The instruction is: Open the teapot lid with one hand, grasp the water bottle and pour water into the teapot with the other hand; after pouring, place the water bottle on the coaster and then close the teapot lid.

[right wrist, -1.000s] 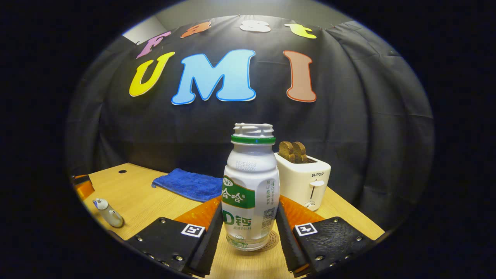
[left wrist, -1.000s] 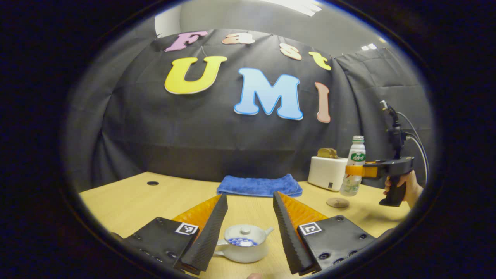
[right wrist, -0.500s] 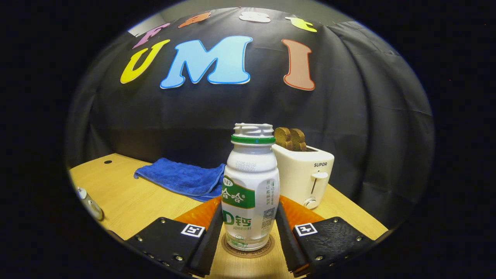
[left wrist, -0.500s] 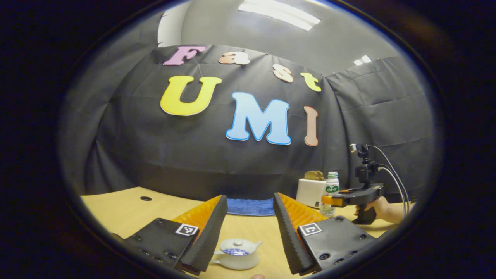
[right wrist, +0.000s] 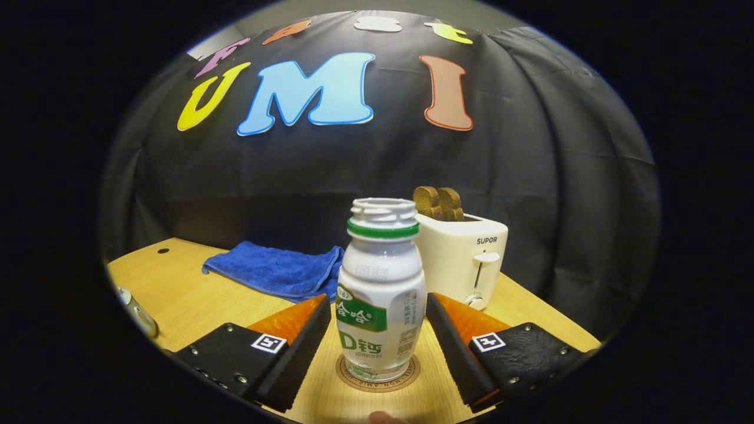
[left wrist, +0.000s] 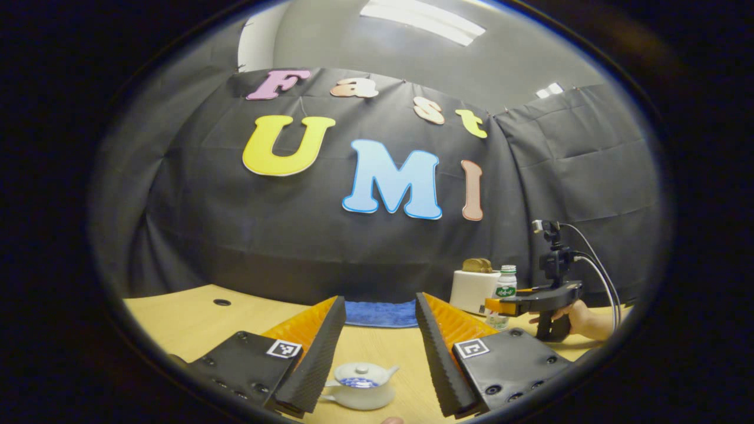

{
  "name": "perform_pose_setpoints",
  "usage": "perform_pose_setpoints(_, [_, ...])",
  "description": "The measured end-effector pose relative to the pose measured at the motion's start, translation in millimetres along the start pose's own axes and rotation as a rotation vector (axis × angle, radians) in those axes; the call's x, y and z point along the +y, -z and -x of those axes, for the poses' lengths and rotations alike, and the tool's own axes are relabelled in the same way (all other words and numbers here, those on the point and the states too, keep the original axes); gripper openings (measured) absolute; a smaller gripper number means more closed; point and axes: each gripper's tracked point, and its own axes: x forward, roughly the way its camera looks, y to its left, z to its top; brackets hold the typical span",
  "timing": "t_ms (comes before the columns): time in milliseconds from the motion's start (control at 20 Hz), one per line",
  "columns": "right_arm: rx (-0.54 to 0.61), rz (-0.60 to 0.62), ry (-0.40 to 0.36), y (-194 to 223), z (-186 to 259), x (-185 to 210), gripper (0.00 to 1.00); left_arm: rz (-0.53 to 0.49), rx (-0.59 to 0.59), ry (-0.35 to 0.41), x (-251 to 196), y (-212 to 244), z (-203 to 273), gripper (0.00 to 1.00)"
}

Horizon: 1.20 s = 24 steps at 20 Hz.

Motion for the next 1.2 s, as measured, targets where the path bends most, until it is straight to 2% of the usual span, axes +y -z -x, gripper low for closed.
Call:
perform_pose_setpoints(150, [-0.063, -0.016, 0.013, -26, 25, -4, 0.98, -0.006, -0.016, -0.007, 2, -5, 3, 0.8])
perform_pose_setpoints(300, [-0.148, -0.029, 0.044, -58, 76, -8, 0.98, 0.028, -0.061, -0.029, 2, -19, 10, 0.82])
perform_pose_setpoints(350, [-0.158, -0.03, 0.045, -62, 97, -5, 0.98, 0.04, -0.062, -0.046, 1, -22, 14, 0.82])
perform_pose_setpoints(450, [-0.173, -0.018, 0.052, -62, 140, 2, 0.98, 0.026, -0.04, -0.107, -2, -22, 25, 0.9])
perform_pose_setpoints(500, [-0.184, -0.017, 0.06, -59, 159, 5, 0.98, 0.0, -0.013, -0.143, -3, -17, 32, 0.97])
perform_pose_setpoints(600, [-0.193, -0.013, 0.068, -47, 192, 20, 0.97, -0.031, 0.035, -0.175, -20, -4, 45, 0.99])
perform_pose_setpoints(750, [-0.162, -0.053, 0.022, -14, 223, 55, 0.98, -0.046, 0.102, -0.165, -56, 18, 66, 0.99])
perform_pose_setpoints(850, [-0.142, -0.069, -0.007, 10, 234, 74, 0.96, -0.093, 0.085, -0.189, -68, 21, 78, 0.99])
perform_pose_setpoints(950, [-0.139, -0.054, -0.001, 26, 243, 84, 0.98, -0.117, 0.089, -0.186, -84, 27, 86, 0.99])
perform_pose_setpoints(1150, [-0.126, -0.055, -0.035, 45, 254, 101, 0.98, -0.084, 0.159, -0.197, -92, 60, 86, 0.99])
perform_pose_setpoints(1200, [-0.105, -0.042, -0.023, 52, 250, 97, 0.98, -0.098, 0.185, -0.197, -91, 69, 84, 0.99])
